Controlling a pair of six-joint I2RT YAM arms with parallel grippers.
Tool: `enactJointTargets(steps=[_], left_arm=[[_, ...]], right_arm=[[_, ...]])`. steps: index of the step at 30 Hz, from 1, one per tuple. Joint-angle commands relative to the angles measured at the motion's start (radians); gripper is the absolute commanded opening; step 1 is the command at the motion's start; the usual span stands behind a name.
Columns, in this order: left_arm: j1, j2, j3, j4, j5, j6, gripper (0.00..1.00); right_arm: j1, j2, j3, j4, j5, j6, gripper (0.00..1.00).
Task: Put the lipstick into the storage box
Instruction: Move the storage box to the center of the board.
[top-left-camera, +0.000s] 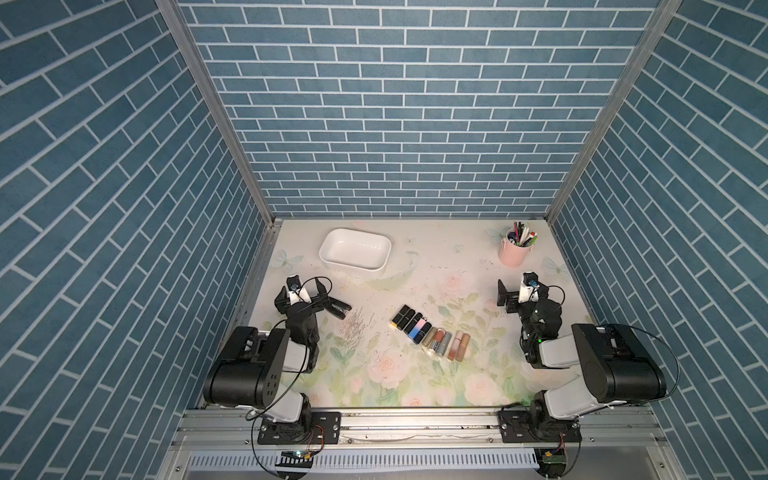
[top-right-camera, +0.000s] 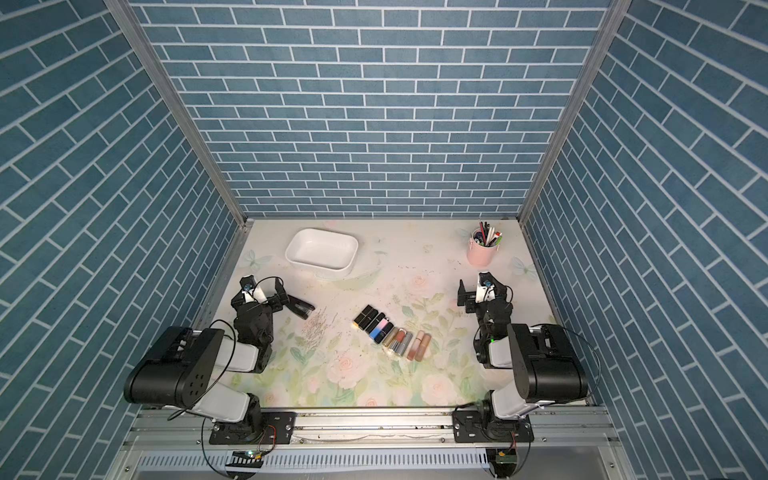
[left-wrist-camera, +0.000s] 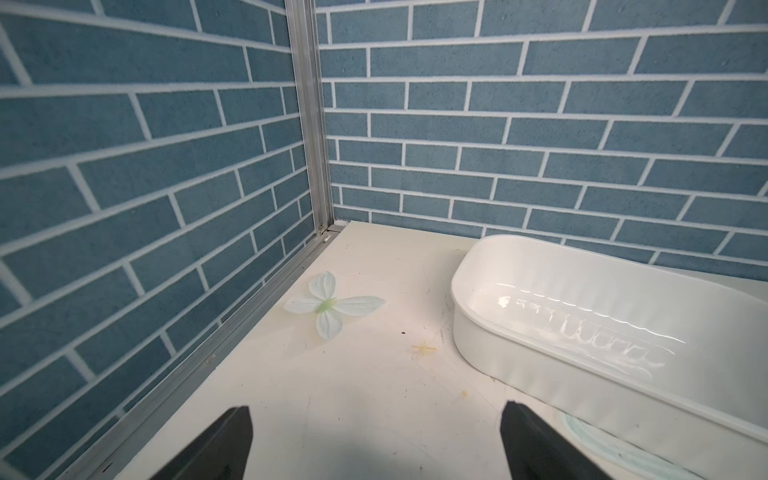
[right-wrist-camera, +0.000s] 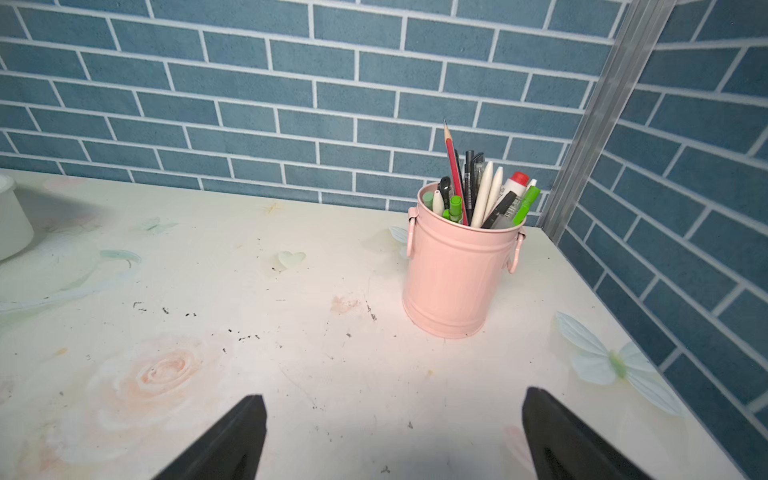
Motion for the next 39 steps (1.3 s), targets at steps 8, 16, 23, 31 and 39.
enactJointTargets(steps=[8, 16, 23, 31, 39], left_arm=[[0.003, -0.006, 0.012, 0.003, 0.003, -0.001, 1.00], [0.003, -0.006, 0.011, 0.003, 0.003, -0.001, 1.00], [0.003, -0.005, 0.010, 0.003, 0.003, -0.002, 1.00], [0.003, -0.006, 0.011, 0.003, 0.003, -0.003, 1.00], [0.003, -0.085, 0.118, -0.257, -0.068, -0.034, 1.00]], right_arm=[[-0.003, 0.000, -0.003, 0.016, -0.011, -0.017, 1.00], [-0.003, 0.001, -0.003, 0.014, -0.010, -0.017, 1.00], [-0.003, 0.000, -0.003, 0.014, -0.010, -0.018, 1.00], [-0.008, 0.003, 0.000, 0.010, -0.041, -0.015, 1.00], [-0.016, -0.064, 0.005, -0.049, 0.014, 0.010, 1.00]])
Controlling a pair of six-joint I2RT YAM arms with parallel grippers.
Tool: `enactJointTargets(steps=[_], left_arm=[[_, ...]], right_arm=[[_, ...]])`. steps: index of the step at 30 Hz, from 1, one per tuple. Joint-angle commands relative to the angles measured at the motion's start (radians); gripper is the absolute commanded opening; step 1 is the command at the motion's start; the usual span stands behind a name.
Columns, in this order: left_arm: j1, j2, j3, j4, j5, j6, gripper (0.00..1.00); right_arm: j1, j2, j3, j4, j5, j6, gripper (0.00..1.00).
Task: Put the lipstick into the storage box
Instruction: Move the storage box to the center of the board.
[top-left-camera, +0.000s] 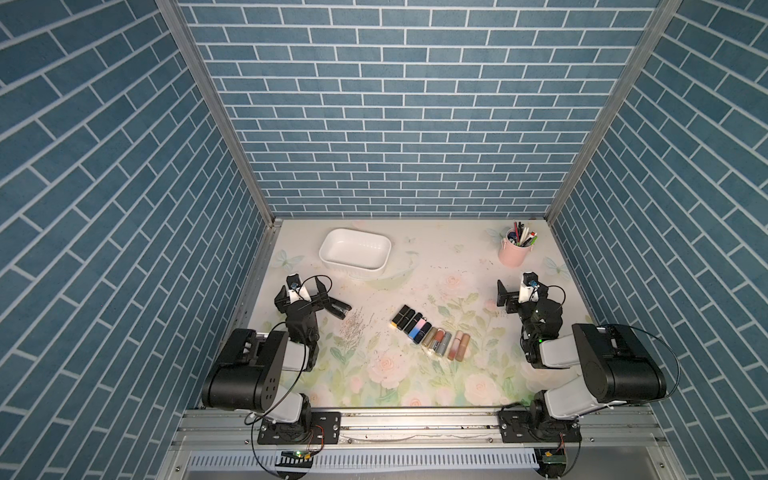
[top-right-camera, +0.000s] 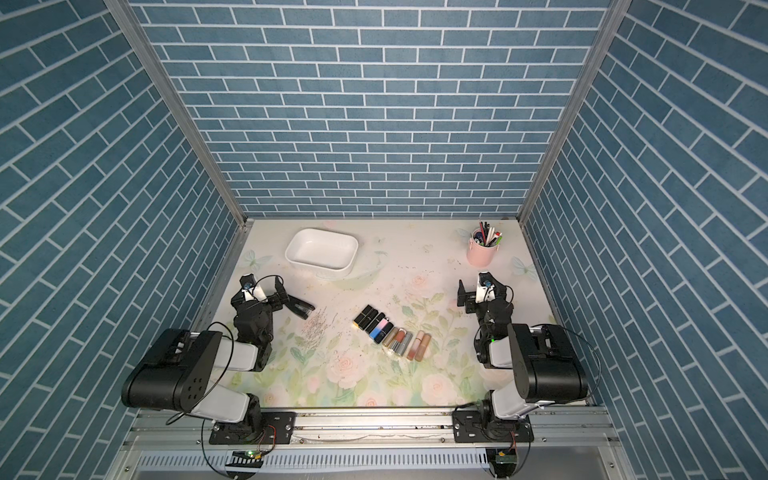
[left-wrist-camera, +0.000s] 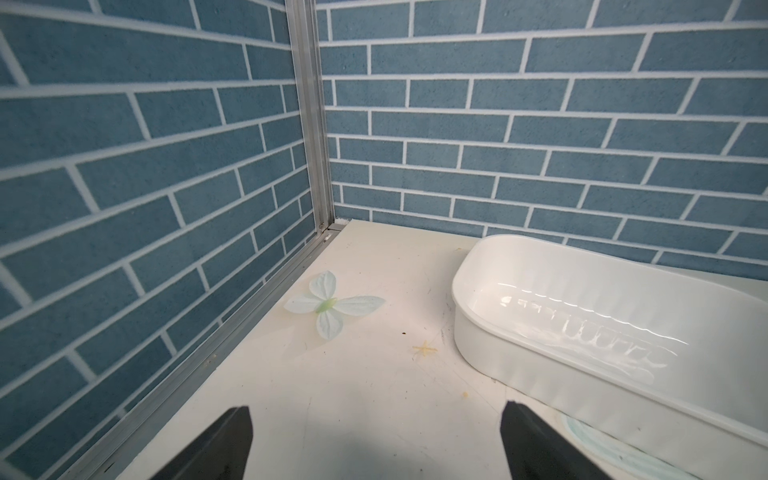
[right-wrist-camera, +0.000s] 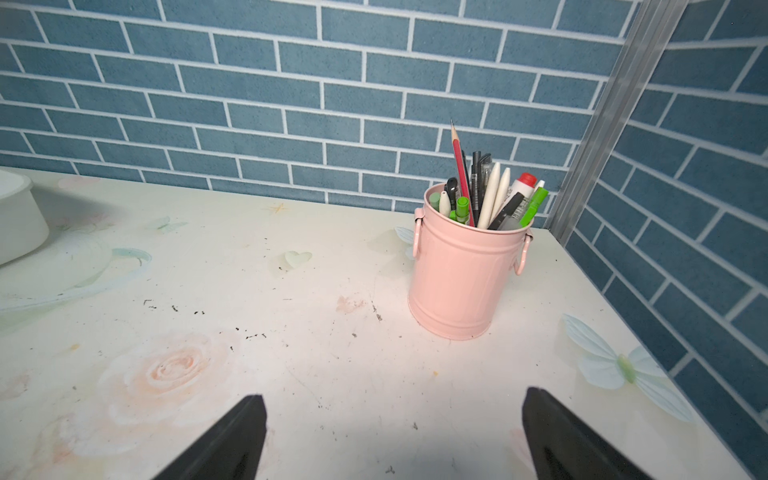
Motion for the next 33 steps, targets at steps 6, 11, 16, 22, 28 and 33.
enactJointTargets(steps=[6, 11, 16, 22, 28, 33], left_arm=[[0.003, -0.120, 0.242, -0.437, -0.075, -0.048, 1.00], [0.003, -0.180, 0.316, -0.578, -0.050, -0.105, 1.00], [0.003, -0.203, 0.458, -0.812, 0.036, -0.159, 1.00], [0.003, -0.174, 0.603, -0.987, 0.265, -0.192, 1.00], [0.000, -0.129, 0.685, -1.056, 0.514, -0.205, 1.00], [-0.042, -0.101, 0.738, -1.117, 0.579, -0.182, 0.99]], right_arm=[[-0.003, -0.212, 0.099, -0.334, 0.166, 0.087, 1.00], [-0.007, -0.266, 0.279, -0.717, 0.179, 0.278, 1.00], [-0.005, -0.237, 0.443, -0.932, -0.055, 0.360, 0.95], [0.094, -0.243, 0.544, -1.049, -0.144, 0.467, 0.93], [0.232, -0.215, 0.685, -1.218, -0.130, 0.488, 0.98], [0.269, -0.186, 0.743, -1.298, -0.094, 0.574, 1.00]])
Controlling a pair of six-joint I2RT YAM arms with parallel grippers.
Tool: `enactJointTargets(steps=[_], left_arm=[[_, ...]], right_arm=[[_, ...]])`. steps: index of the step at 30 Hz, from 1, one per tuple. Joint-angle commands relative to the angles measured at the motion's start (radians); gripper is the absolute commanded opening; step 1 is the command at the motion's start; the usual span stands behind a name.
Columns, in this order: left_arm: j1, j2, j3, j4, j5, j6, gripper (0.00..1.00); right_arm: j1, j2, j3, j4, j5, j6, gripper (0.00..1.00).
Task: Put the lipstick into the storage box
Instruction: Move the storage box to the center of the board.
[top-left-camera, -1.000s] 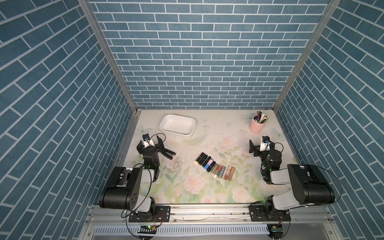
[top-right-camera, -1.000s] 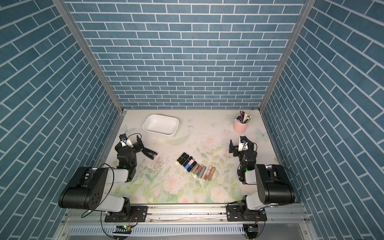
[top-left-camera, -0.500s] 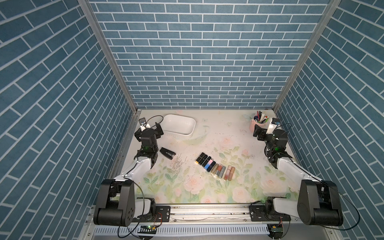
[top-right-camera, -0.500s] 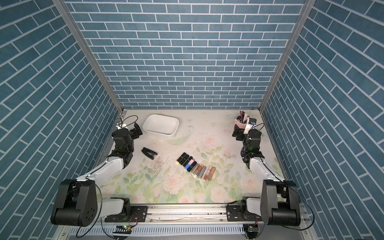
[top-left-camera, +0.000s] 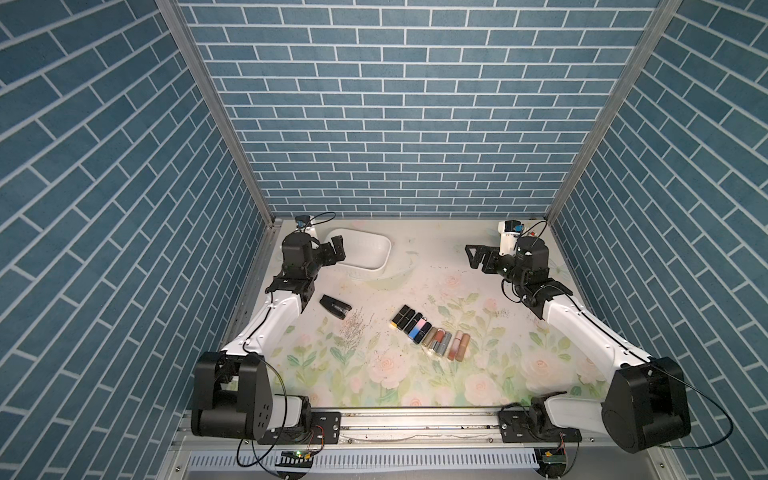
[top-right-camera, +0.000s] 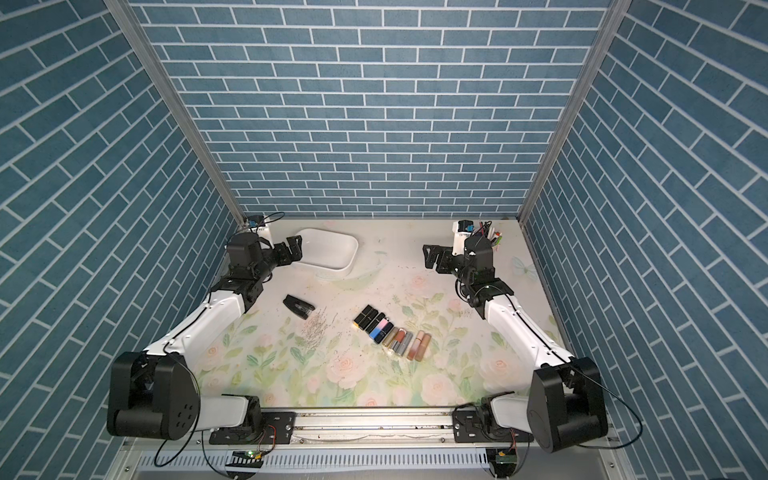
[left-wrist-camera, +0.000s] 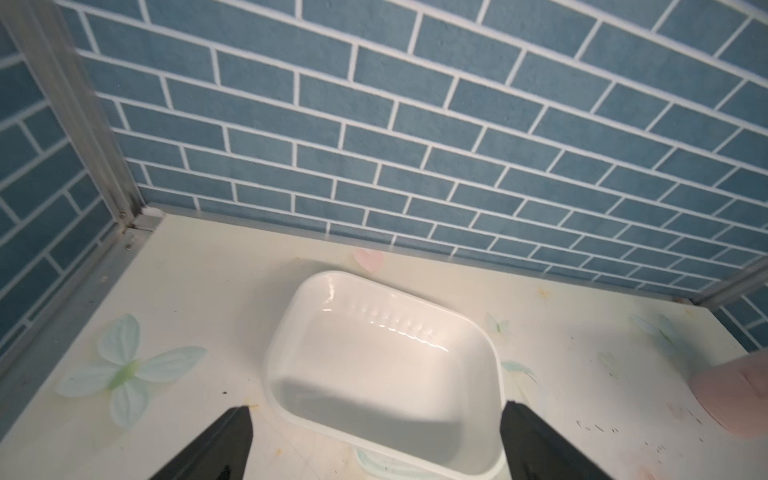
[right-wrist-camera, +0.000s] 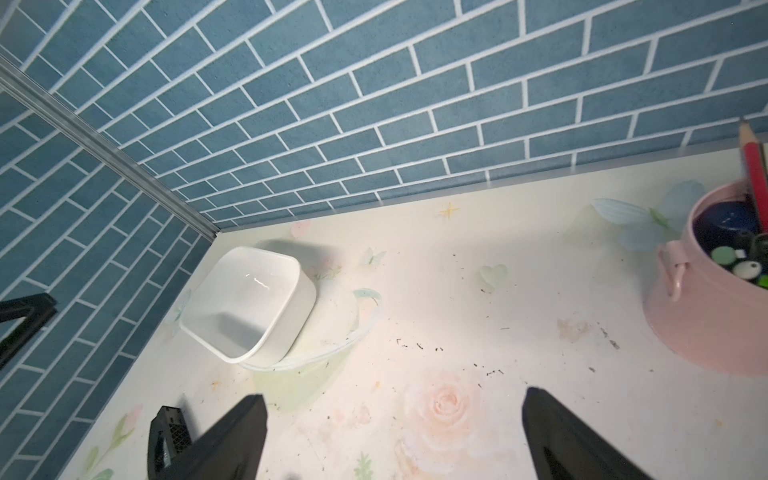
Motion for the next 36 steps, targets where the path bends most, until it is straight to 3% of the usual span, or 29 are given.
enactJointTargets(steps=[1, 10, 27, 36], left_arm=[[-0.039, 0.012, 0.045, -0.079, 0.095, 0.022, 1.00], [-0.105, 0.092, 0.166, -0.206, 0.144, 0.092, 1.00], [-0.287, 0.392, 0.431, -0.420, 0.013, 0.171, 1.00], [-0.312, 0.512, 0.523, -0.476, 0.000, 0.174, 0.99]], right_arm=[[0.012, 0.039, 0.038, -0.104, 0.012, 0.089, 1.00], [0.042, 0.130, 0.137, -0.236, 0.033, 0.101, 1.00], [0.042, 0.166, 0.091, -0.232, -0.027, 0.080, 1.00], [0.042, 0.183, 0.051, -0.213, -0.041, 0.081, 1.00]])
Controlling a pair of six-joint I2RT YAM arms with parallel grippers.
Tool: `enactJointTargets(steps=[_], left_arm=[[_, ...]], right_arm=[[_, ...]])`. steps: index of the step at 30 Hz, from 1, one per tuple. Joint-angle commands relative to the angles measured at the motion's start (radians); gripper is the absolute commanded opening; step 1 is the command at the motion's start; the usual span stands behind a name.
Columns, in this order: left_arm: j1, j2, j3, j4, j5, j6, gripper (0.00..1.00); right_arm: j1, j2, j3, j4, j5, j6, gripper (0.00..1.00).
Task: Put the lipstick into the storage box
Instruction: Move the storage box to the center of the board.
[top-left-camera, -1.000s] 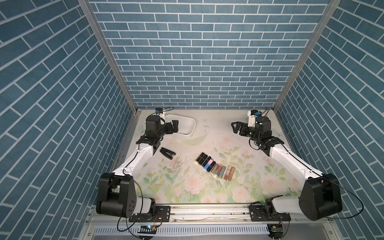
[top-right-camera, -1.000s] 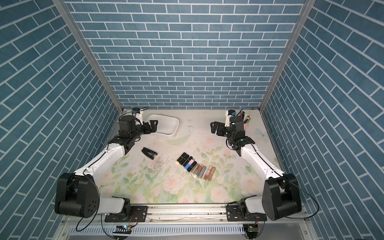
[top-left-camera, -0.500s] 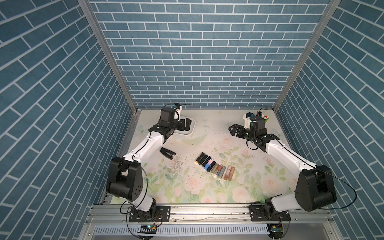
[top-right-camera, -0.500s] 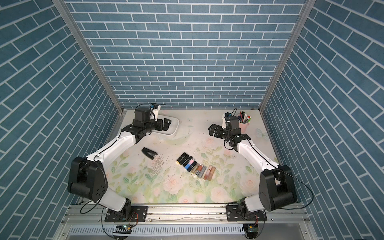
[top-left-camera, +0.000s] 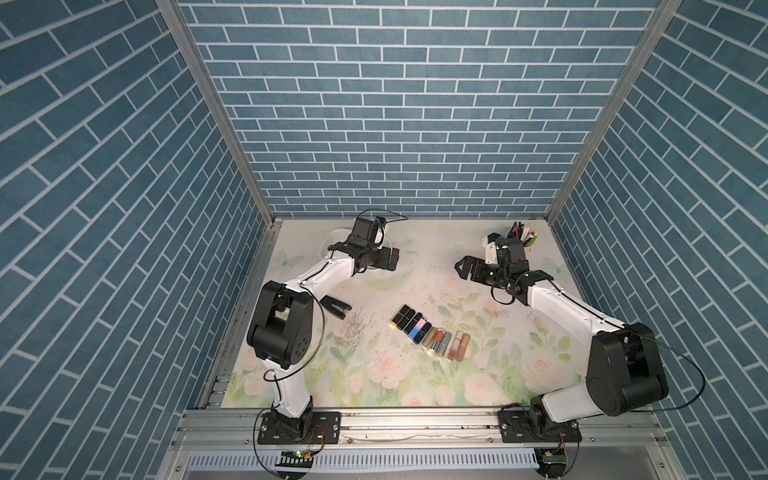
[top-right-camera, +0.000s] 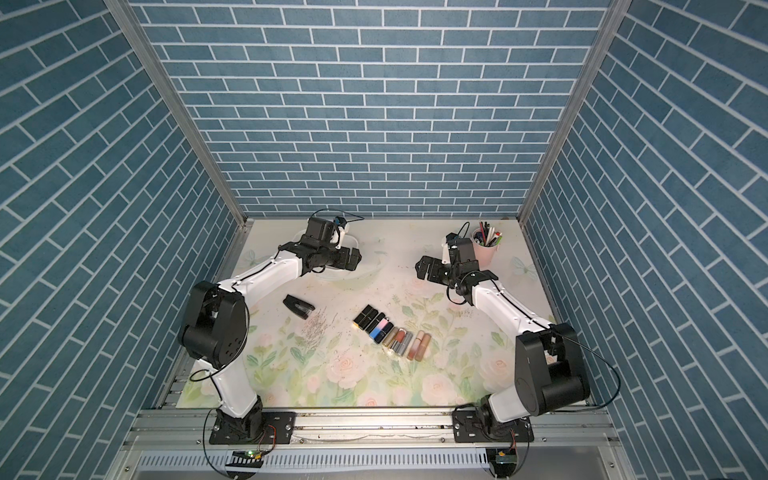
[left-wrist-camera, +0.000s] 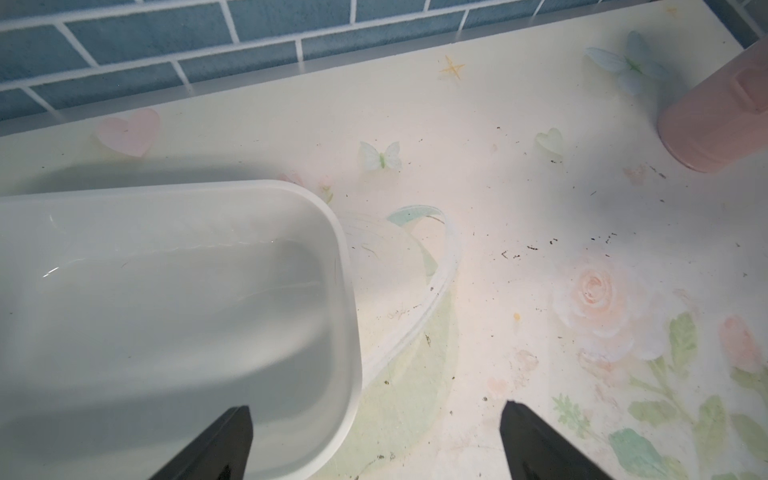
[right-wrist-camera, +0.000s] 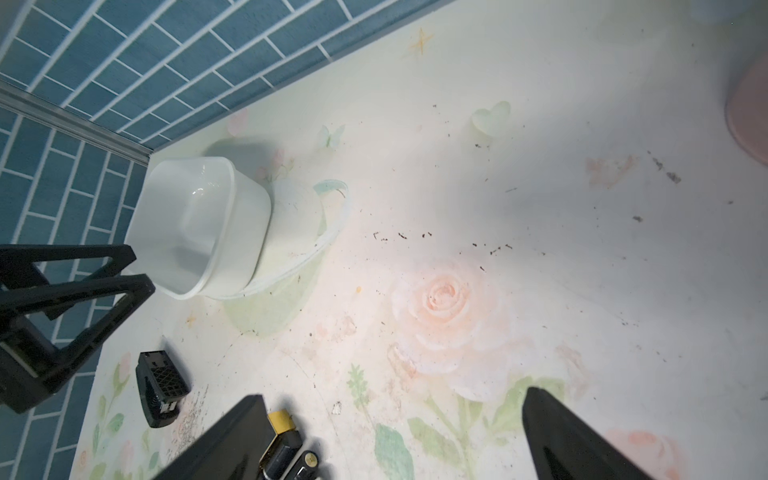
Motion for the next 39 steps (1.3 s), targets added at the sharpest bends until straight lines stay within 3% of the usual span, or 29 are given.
enactJointTargets(steps=[1, 39], left_arm=[[-0.006, 0.035, 0.042, -0.039, -0.018, 0.010, 0.99], [-0.065, 0.230, 0.143, -0.050, -0.002, -0.068, 0.99]], right_arm=[[0.002, 0.002, -0.012, 0.014, -0.012, -0.002, 1.00], [0.002, -0.018, -0.059, 0.032, -0.038, -0.004, 1.00]])
